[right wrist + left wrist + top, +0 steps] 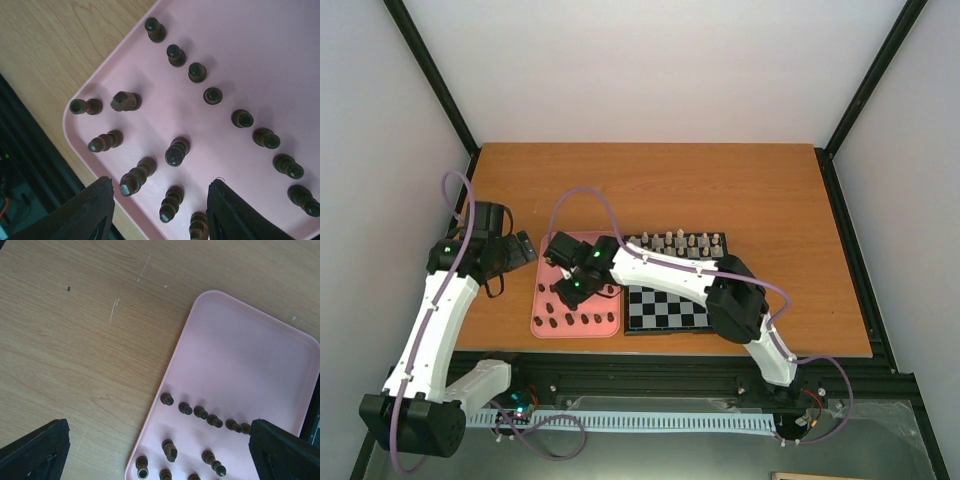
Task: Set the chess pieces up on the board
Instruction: Pick up the chess piece from the storage box.
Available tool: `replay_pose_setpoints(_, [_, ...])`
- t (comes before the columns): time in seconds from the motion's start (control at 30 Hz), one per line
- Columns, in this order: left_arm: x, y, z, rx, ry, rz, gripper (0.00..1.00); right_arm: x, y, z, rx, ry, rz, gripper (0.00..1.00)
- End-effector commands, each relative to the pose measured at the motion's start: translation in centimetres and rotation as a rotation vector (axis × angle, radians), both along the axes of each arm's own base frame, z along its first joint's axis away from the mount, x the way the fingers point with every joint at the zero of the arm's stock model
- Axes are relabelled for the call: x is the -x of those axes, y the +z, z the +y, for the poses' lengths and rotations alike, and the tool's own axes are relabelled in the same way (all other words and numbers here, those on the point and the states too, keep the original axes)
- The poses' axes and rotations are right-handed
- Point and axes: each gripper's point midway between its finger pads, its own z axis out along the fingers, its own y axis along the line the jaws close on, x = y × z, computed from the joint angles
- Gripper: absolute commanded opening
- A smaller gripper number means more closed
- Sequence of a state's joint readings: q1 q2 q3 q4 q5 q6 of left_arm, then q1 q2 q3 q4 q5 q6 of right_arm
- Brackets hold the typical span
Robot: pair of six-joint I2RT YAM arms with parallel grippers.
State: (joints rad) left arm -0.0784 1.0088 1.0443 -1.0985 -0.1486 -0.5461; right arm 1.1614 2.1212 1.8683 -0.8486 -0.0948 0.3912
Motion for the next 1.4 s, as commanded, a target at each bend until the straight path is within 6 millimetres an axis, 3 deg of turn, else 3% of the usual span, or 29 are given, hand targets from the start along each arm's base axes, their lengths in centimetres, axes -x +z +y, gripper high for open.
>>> replay_pose_setpoints(0.0, [0.3,2.4,0.4,0.006,0.033,-0.066,1.0,0.0,-1.1,0.6,0.017,-0.01,0.026,0.51])
replay_pose_setpoints(0.2, [0.6,2.5,0.2,0.016,0.025,-0.064,1.0,-0.1,-2.6,0.9,0.043,-0.022,0.042,0.51])
replay_pose_setpoints(0.33, [1.0,2.5,0.2,0.019,0.023,-0.069,1.0,0.1,-3.2,1.3,0.045,-0.018,0.058,0.42])
replay_pose_setpoints(0.53, [1.3,2.6,0.3,0.017,0.023,-0.075,1.0,0.0,-4.1,1.3,0.072,-0.017,0.064,0.42])
replay_pose_setpoints(0.73, [1.3,2.7,0.4,0.01,0.022,-0.077,1.0,-0.1,-4.6,1.1,0.094,-0.017,0.063,0.36])
replay_pose_setpoints(1.37, [2.3,3.1,0.3,0.033,0.043,-0.098,1.0,0.0,-5.6,1.0,0.113,0.005,0.071,0.32])
